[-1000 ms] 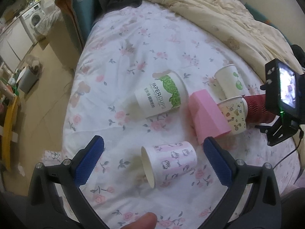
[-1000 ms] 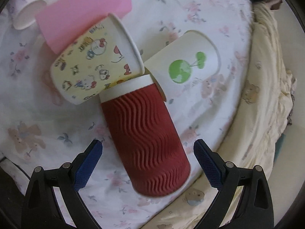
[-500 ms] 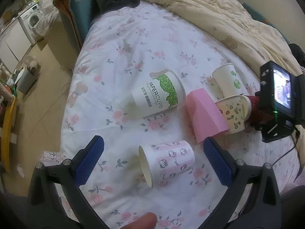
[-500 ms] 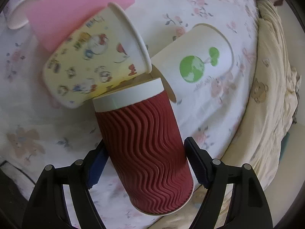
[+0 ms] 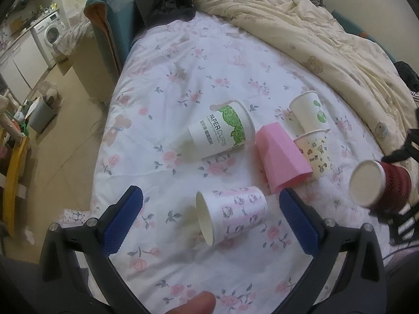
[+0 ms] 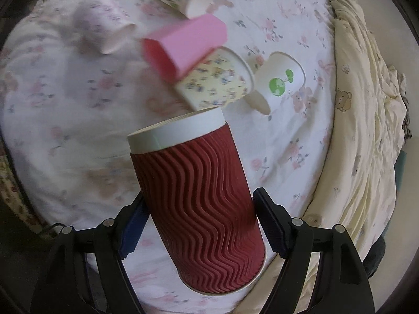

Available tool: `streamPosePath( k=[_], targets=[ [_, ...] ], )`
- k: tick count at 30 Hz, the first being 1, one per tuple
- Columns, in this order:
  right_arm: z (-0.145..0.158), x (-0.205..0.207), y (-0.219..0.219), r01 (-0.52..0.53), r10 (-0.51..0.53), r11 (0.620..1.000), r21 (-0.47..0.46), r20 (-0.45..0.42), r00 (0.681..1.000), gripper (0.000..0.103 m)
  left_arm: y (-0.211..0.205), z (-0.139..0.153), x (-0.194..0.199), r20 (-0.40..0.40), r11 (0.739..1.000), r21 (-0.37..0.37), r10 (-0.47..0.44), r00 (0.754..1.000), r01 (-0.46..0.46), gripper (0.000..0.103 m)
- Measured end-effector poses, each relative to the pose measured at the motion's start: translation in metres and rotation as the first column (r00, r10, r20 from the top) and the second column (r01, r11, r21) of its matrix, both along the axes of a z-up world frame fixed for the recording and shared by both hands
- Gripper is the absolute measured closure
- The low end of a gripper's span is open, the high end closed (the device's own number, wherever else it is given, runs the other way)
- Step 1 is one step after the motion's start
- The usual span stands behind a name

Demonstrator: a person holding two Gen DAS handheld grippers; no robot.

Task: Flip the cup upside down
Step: 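Lift the red cup with the right tool and stand it upright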

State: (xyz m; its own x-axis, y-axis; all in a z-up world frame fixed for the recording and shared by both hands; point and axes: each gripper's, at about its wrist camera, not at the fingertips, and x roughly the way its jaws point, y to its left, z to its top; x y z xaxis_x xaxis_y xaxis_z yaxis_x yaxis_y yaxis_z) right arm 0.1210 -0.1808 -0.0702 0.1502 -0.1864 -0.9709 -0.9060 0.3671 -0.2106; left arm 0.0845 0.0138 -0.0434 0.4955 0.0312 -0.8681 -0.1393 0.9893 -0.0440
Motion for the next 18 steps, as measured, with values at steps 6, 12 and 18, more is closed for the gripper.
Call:
streamPosePath(
  k=[6,12,18],
  targets=[
    [0.021,-0.04,0.008,0.051,-0.05,0.997,0.058,-0.004,0.999,0.023,0.004,0.009,-0.018,0.011,1.0,-0.003,0.002,1.0,-0.002,0.0],
    [0.032,-0.058,0.017,0.249,-0.241,0.951,0.183,-0.065,0.968,0.023,0.017,0.026,-0.034,0.03,1.0,0.011,0.01,1.0,-0.011,0.0],
    [0.026,-0.067,0.018,0.496,-0.437,0.807,0.319,-0.242,0.866,0.023,0.038,0.036,-0.054,0.05,0.999,0.016,0.051,0.997,-0.052,0.0]
  ],
)
